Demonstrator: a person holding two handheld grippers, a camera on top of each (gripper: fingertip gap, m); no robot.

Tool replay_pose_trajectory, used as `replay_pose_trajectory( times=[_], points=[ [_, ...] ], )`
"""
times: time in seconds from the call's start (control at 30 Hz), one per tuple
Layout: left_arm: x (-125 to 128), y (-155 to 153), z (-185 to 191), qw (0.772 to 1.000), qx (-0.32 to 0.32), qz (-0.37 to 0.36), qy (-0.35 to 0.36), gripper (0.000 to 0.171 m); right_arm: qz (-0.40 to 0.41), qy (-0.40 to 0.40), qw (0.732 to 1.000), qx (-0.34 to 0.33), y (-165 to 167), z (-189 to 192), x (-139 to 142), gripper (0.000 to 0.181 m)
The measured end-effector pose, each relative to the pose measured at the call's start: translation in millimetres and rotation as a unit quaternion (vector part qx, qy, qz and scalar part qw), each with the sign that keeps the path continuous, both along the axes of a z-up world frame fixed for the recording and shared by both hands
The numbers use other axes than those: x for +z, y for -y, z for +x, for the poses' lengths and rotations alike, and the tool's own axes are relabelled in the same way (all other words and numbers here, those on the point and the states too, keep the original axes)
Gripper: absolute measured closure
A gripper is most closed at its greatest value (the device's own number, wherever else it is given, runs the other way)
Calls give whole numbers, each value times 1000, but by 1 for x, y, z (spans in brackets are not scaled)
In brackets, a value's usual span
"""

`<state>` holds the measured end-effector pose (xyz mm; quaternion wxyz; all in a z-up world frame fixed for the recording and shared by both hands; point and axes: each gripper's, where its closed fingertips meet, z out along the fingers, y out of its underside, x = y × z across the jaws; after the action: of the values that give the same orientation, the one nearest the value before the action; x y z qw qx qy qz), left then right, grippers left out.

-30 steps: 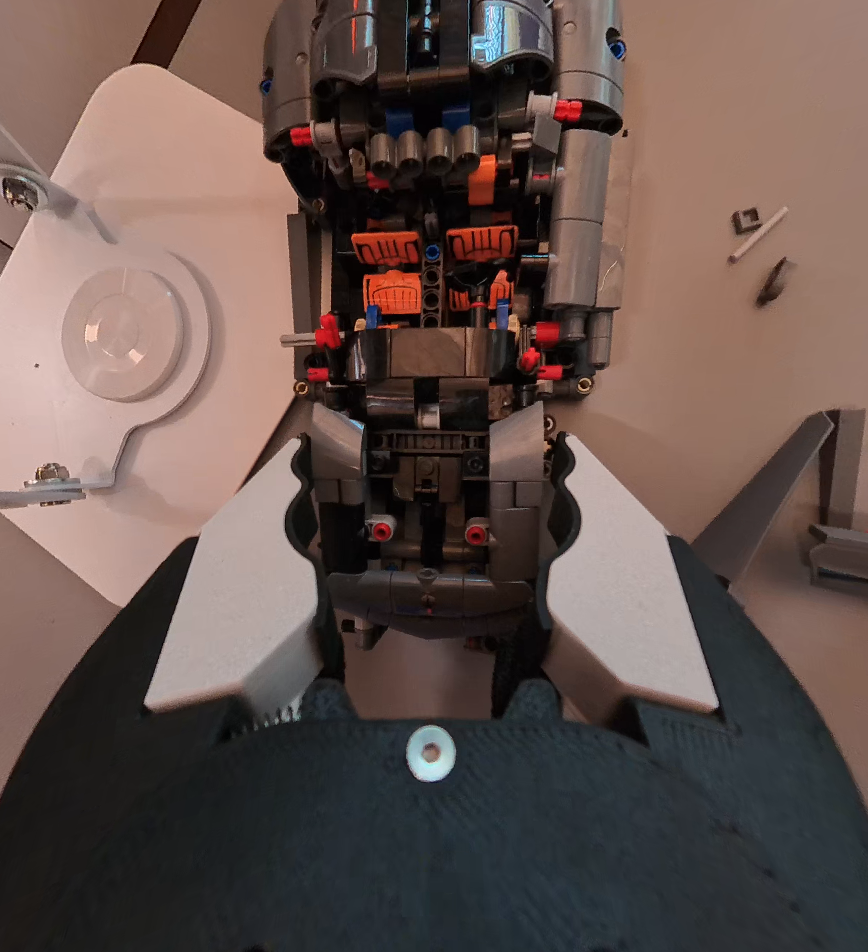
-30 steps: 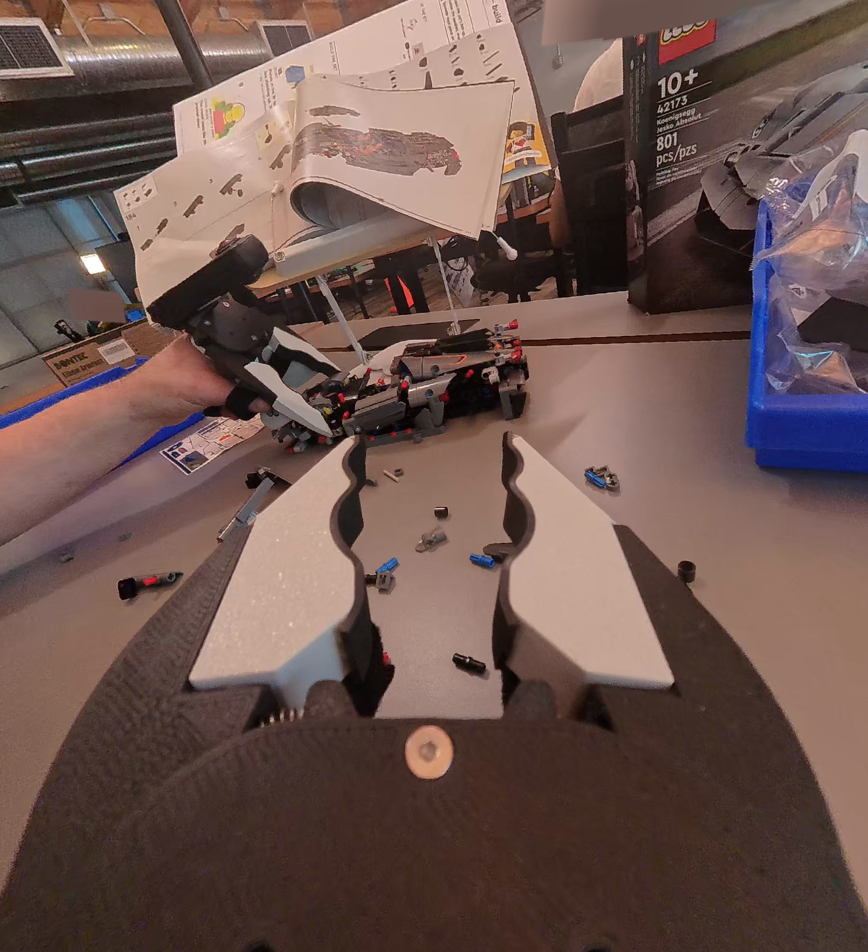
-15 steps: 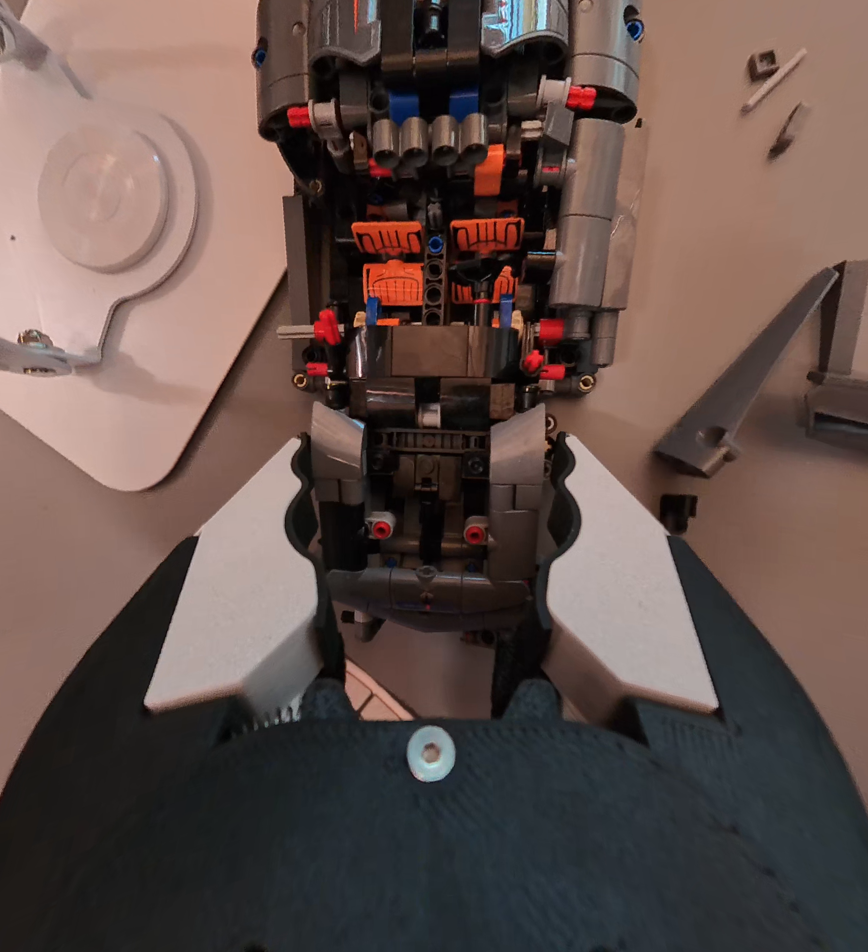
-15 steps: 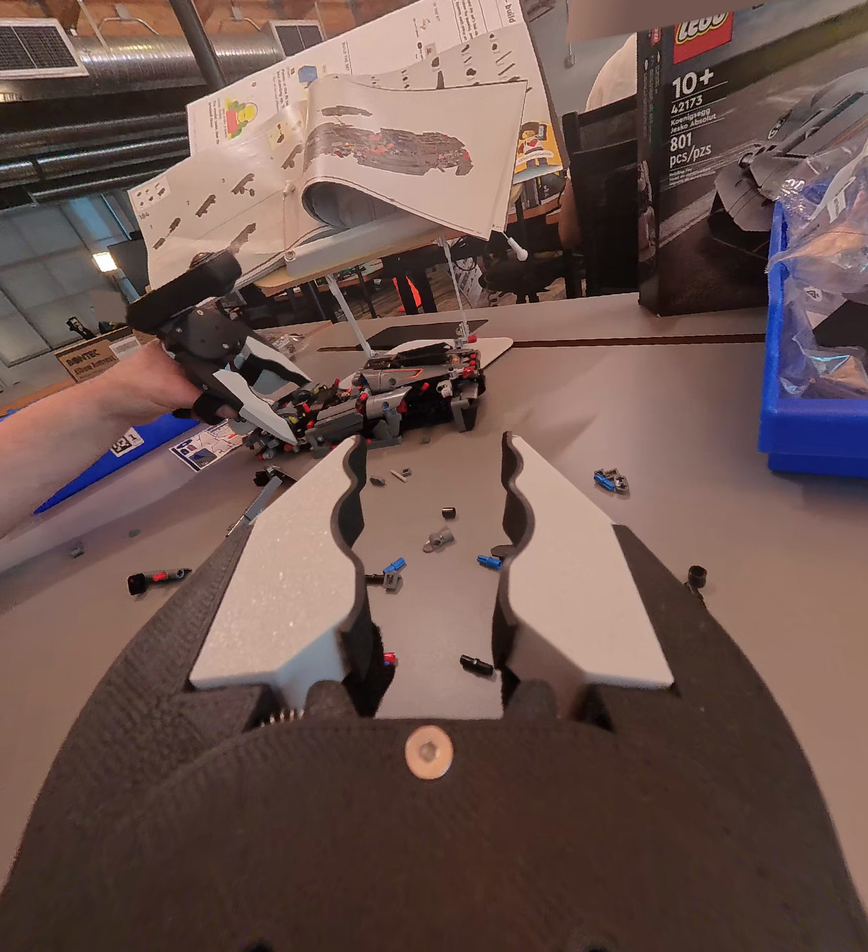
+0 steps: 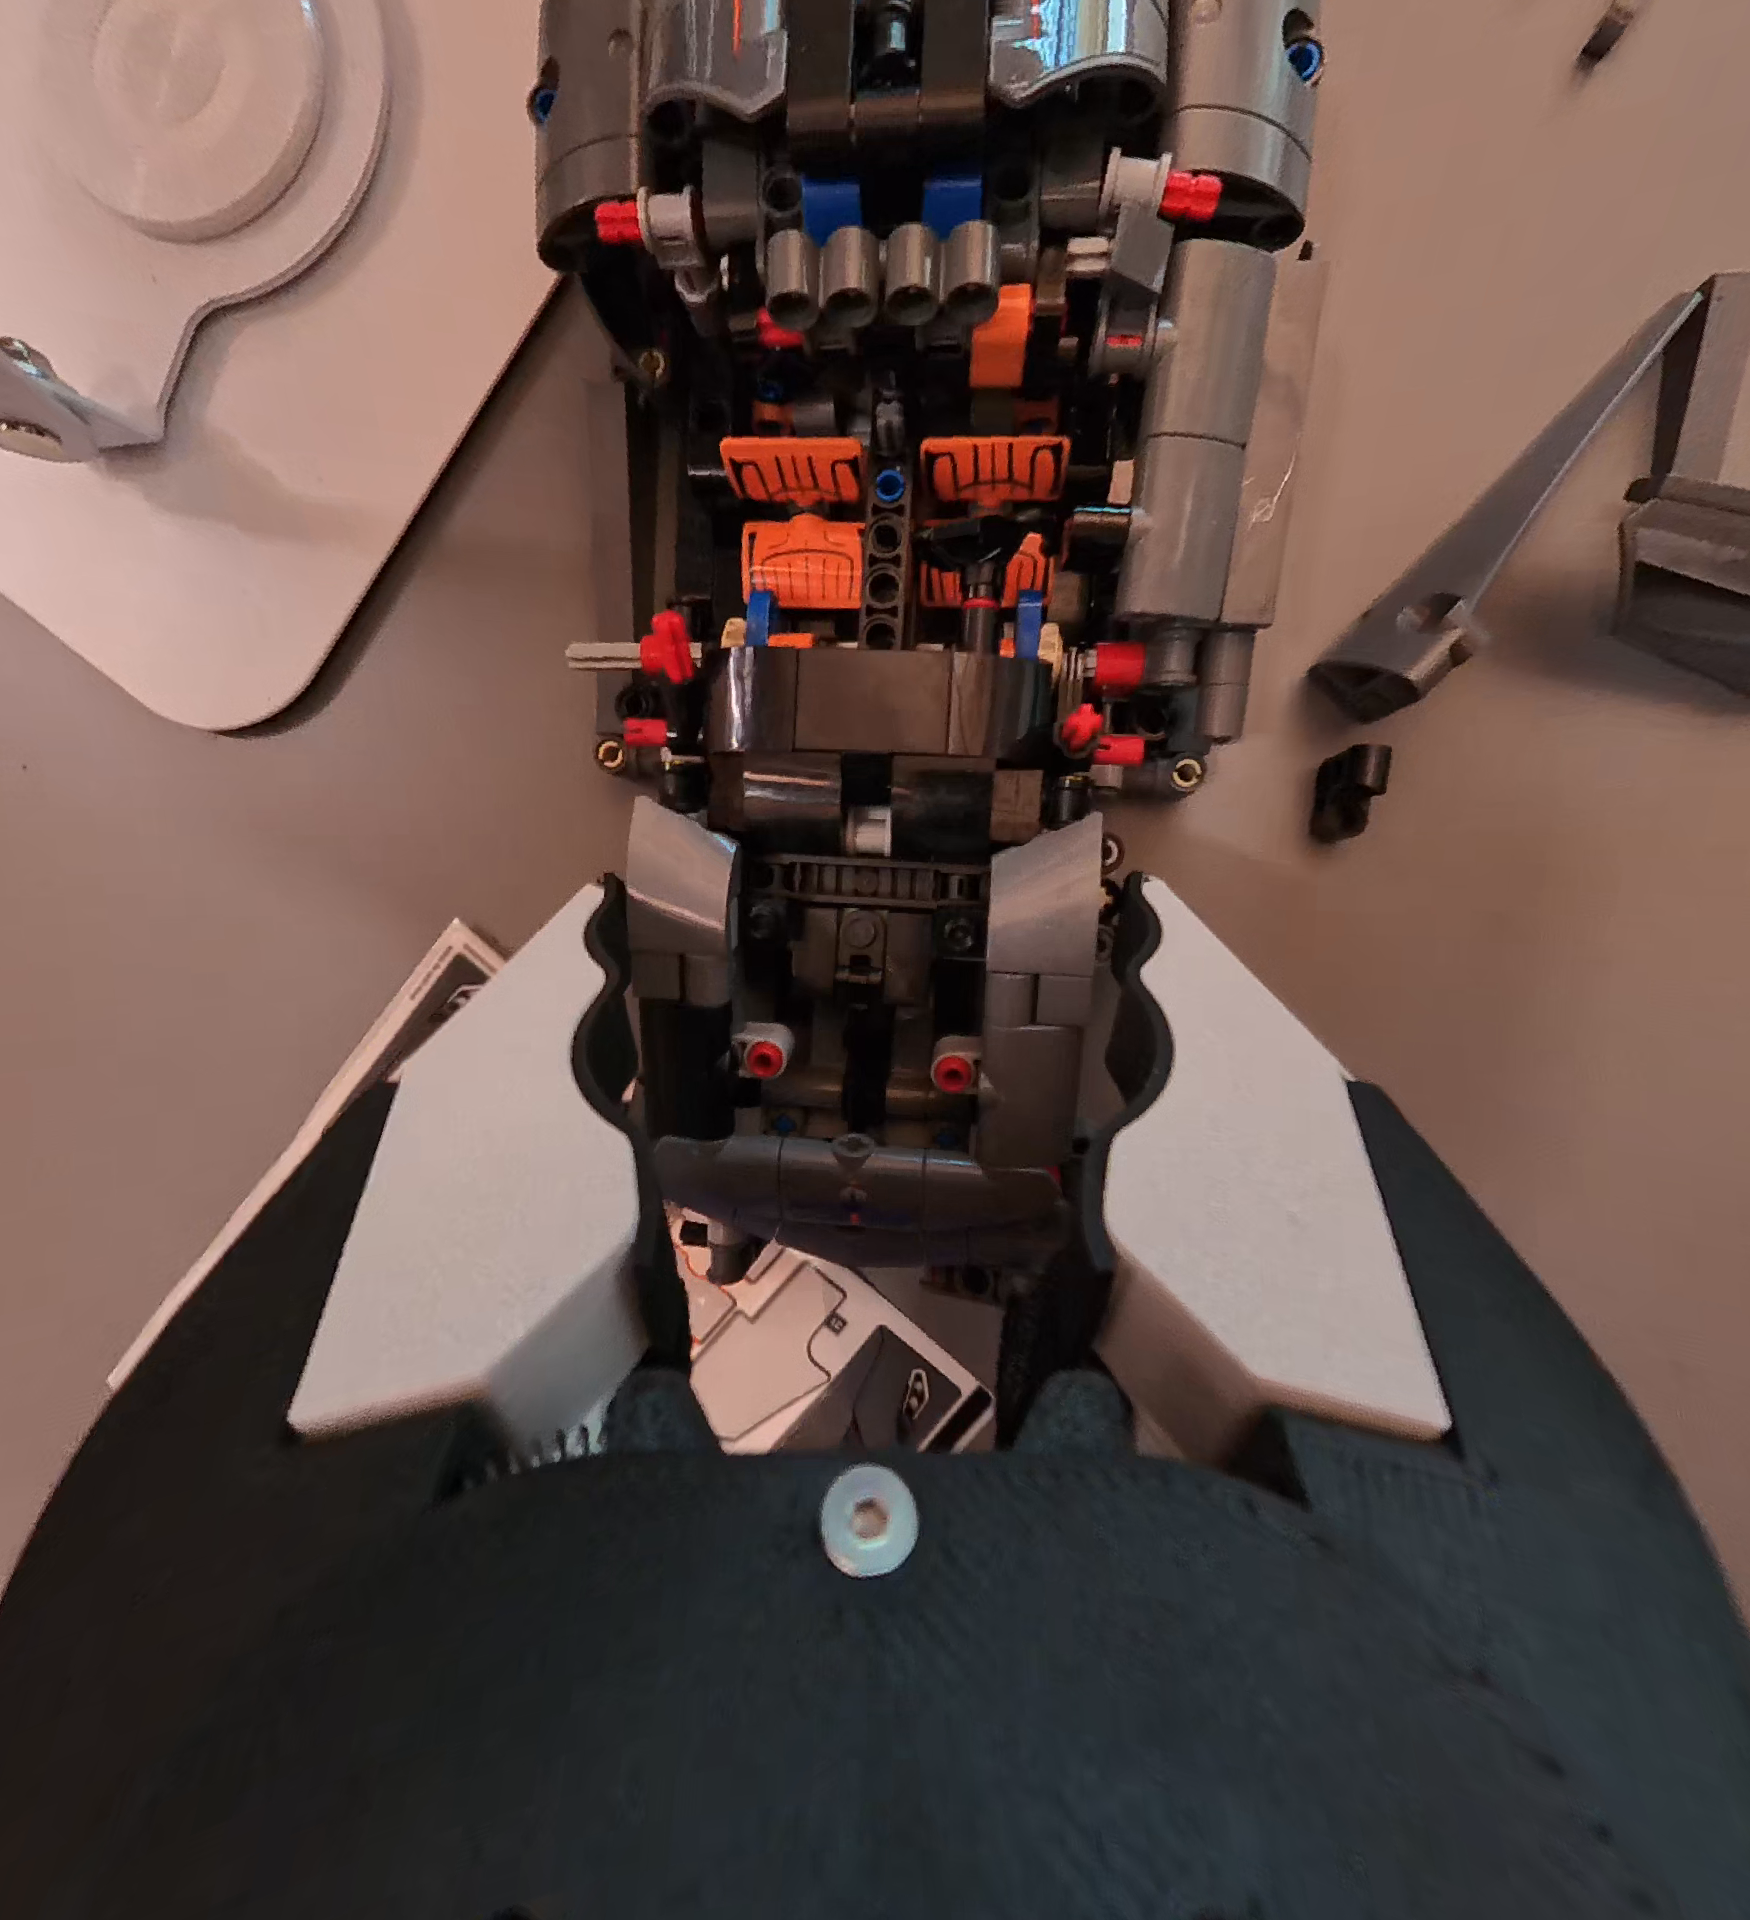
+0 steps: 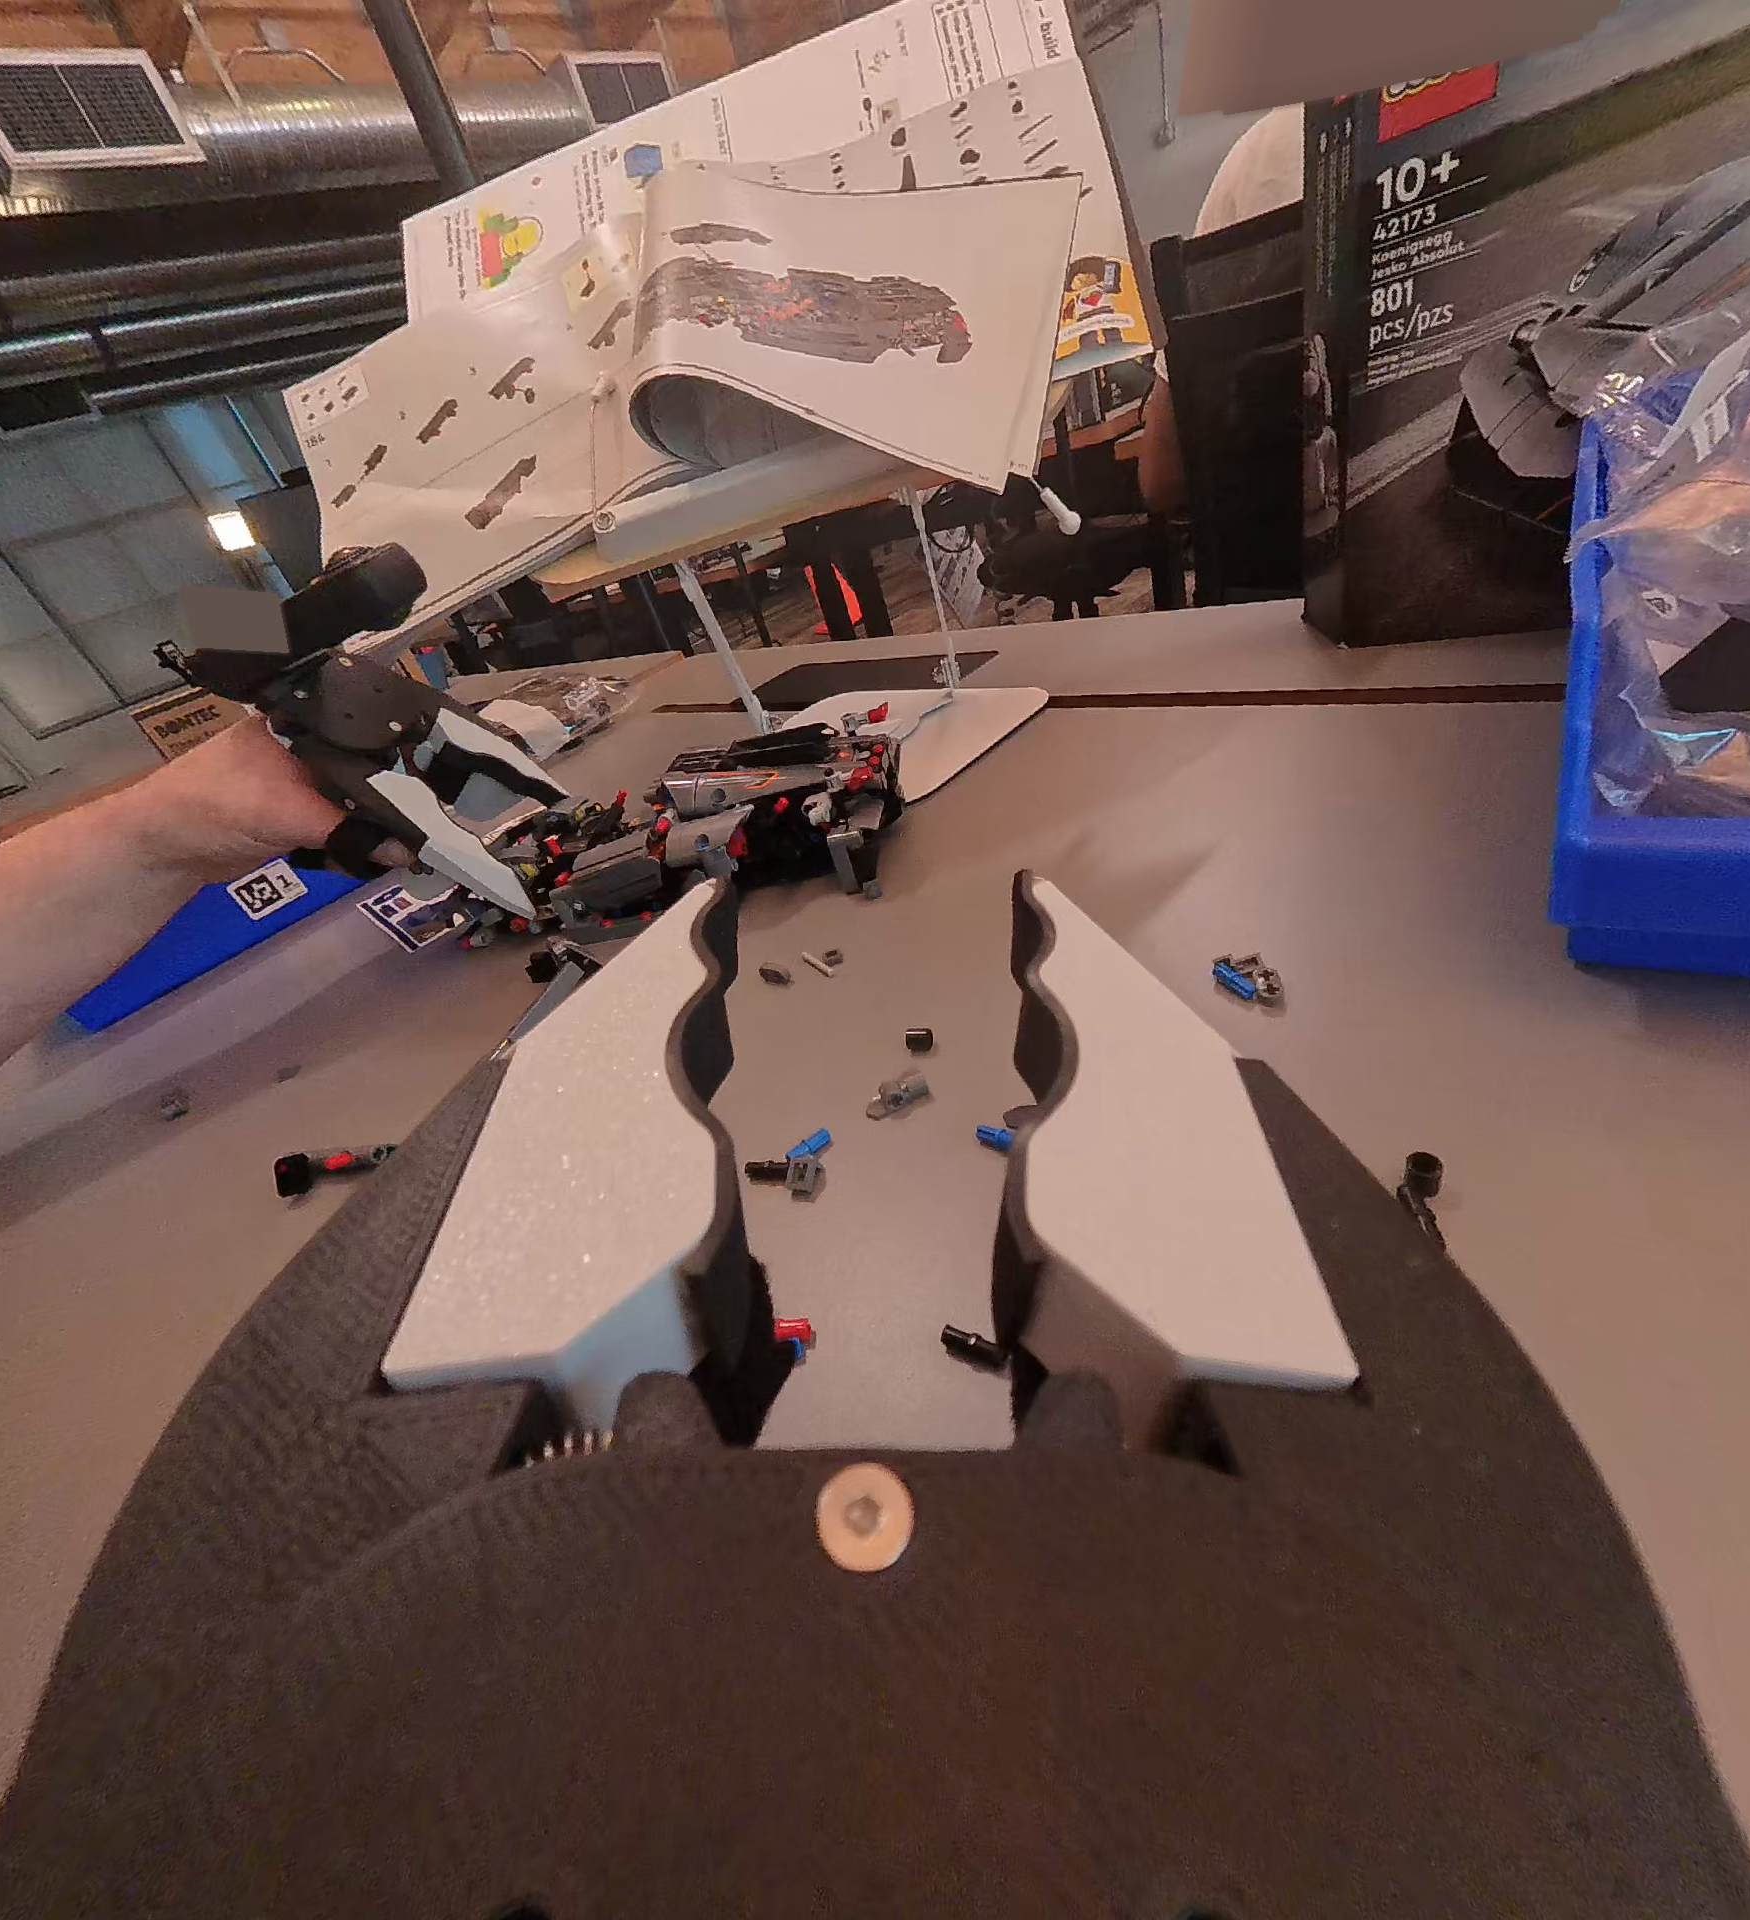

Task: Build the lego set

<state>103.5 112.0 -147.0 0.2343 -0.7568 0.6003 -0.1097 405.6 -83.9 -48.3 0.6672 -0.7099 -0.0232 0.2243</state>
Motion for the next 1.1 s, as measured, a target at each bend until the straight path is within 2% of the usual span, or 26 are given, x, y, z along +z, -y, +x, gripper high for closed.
replay_pose_trajectory(
  times=[0.17,0.27,0.43,0.53,0.7,0.93,1.1],
  points=[
    [4,-1,-6,1000,7,18,0,75,3,-1,1000,0,1,0,1,130],
    [12,-4,-9,998,12,54,1,71,5,-2,1000,0,1,0,2,130],
    [40,7,1,992,8,118,42,89,9,-2,1000,0,2,0,4,130],
    [49,32,26,989,-39,115,78,105,9,-2,1000,2,2,-1,4,130],
    [35,49,54,985,-93,141,42,116,11,-2,1000,2,3,-1,5,130],
    [23,46,68,986,-98,134,28,135,18,-6,1000,4,5,-1,8,130],
    [19,41,70,985,-94,140,23,139,20,-6,1000,6,6,-2,9,130]
  ],
)
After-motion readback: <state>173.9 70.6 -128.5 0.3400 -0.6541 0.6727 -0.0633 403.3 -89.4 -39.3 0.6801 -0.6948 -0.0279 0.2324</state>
